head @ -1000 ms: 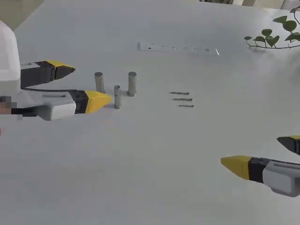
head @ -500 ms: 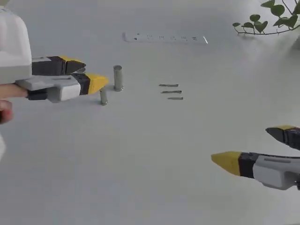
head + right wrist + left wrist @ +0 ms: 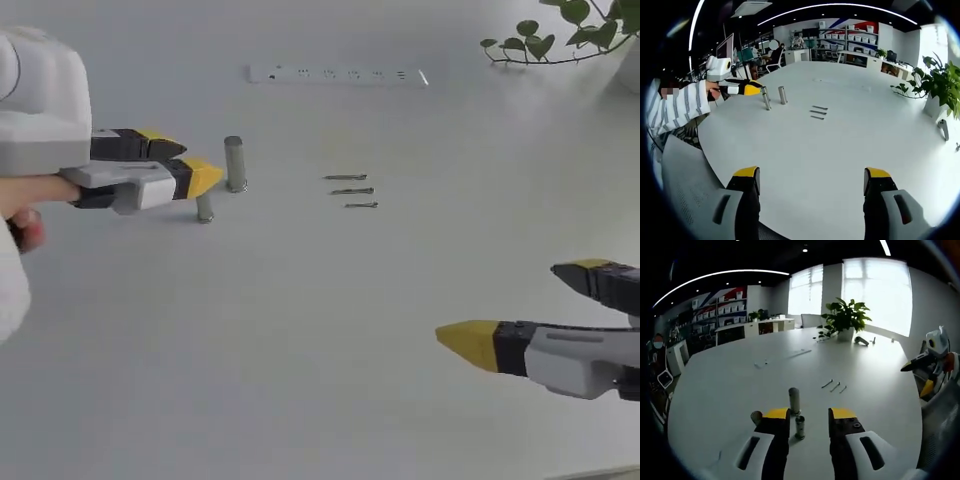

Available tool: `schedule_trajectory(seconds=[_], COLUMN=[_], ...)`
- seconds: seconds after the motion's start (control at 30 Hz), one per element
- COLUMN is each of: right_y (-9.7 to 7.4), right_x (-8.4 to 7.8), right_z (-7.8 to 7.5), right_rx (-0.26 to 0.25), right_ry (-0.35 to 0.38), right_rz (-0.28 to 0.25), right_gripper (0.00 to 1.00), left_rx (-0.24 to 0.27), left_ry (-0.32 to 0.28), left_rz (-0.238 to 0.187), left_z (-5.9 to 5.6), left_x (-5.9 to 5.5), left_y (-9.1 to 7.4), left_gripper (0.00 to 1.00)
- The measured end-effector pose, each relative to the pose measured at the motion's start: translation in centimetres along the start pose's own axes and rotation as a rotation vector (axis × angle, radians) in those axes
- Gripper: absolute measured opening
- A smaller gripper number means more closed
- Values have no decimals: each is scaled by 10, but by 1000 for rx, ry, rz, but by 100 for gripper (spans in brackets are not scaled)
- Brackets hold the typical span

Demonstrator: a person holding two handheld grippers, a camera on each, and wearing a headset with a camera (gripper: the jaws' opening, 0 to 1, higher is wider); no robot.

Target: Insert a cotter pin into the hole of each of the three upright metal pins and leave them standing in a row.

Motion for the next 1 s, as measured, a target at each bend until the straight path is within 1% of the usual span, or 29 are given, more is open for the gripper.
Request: schedule_trajectory(seconds=[0.1,0.17,0.23,0.37,0.43,0.5,0.53,0.57,0.67,0.7,0.8,0.87,0.93,0.97,1.0], right_y=[0,0,1,1,2,2,2,1,1,1,0,-1,-1,-2,-2], right_x=[0,-1,0,1,1,1,2,2,1,1,0,-1,-1,-1,-1], right_z=[-1,-1,-1,-1,-1,-1,0,0,0,0,0,0,0,0,0], right_rx=[-2,1,3,6,7,9,9,9,11,11,9,8,6,6,5], right_ry=[4,11,12,8,11,10,9,9,7,6,3,6,8,8,8], right_rz=[1,0,1,3,4,3,3,2,3,5,8,8,7,7,7], right_gripper=[84,84,84,84,84,84,84,84,84,84,84,84,84,84,84], left_rx=[12,14,22,36,42,37,38,45,64,70,79,90,90,86,71], left_ry=[-4,-19,-26,-40,-26,-25,-12,4,4,7,7,-11,-15,-13,-16], left_rz=[19,34,48,61,75,81,90,100,115,118,115,109,106,105,104], left_z=[1,0,7,11,11,12,12,13,16,17,18,19,19,20,20], left_x=[-3,-2,-6,-10,-12,-14,-15,-16,-20,-21,-22,-22,-23,-23,-23], left_y=[5,12,17,23,27,30,31,33,36,37,38,38,38,39,39], left_gripper=[25,25,24,22,23,20,19,18,17,17,6,6,6,6,6])
Point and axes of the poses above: the centre of the closed fingertips' face, and the gripper's own axes: y roughly forward along the fingers, z roughly to its left, x roughly out of its top, the point moved 9 cm from there along -y, roughly backward along the fingers, and after that the axes turned 5 degrees about z, right-handed, at the moved point
